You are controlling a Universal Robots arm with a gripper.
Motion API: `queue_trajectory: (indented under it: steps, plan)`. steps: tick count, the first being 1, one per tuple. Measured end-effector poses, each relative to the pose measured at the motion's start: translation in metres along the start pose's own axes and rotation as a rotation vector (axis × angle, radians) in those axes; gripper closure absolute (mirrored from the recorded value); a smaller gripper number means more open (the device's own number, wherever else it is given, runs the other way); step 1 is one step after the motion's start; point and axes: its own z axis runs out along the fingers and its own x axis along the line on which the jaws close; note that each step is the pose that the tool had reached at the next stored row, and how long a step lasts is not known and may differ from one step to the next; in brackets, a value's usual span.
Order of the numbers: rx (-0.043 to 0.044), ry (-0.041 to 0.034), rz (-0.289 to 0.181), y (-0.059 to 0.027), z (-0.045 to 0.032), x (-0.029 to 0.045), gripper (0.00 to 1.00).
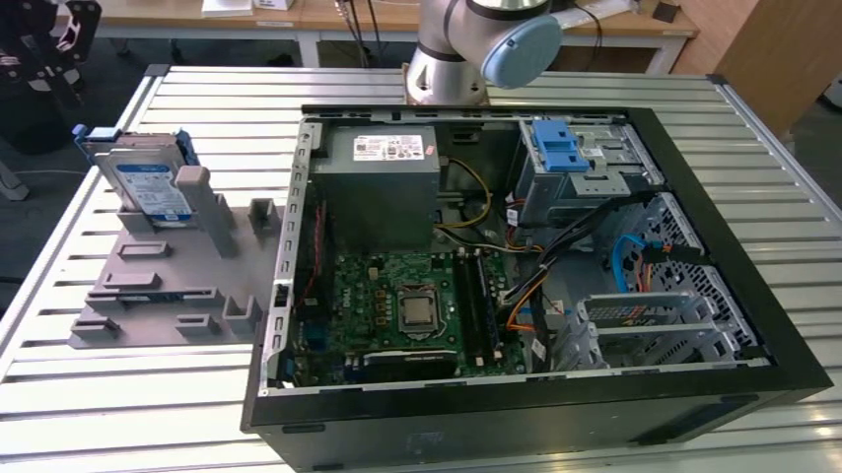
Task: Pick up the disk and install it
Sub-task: 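Pick up the disk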
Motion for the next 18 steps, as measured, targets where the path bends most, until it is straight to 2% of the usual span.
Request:
queue_trajectory:
  steps: [18]
  plan:
    - [0.0018,0.0065,-0.195,0.0,0.0,0.0,0.89]
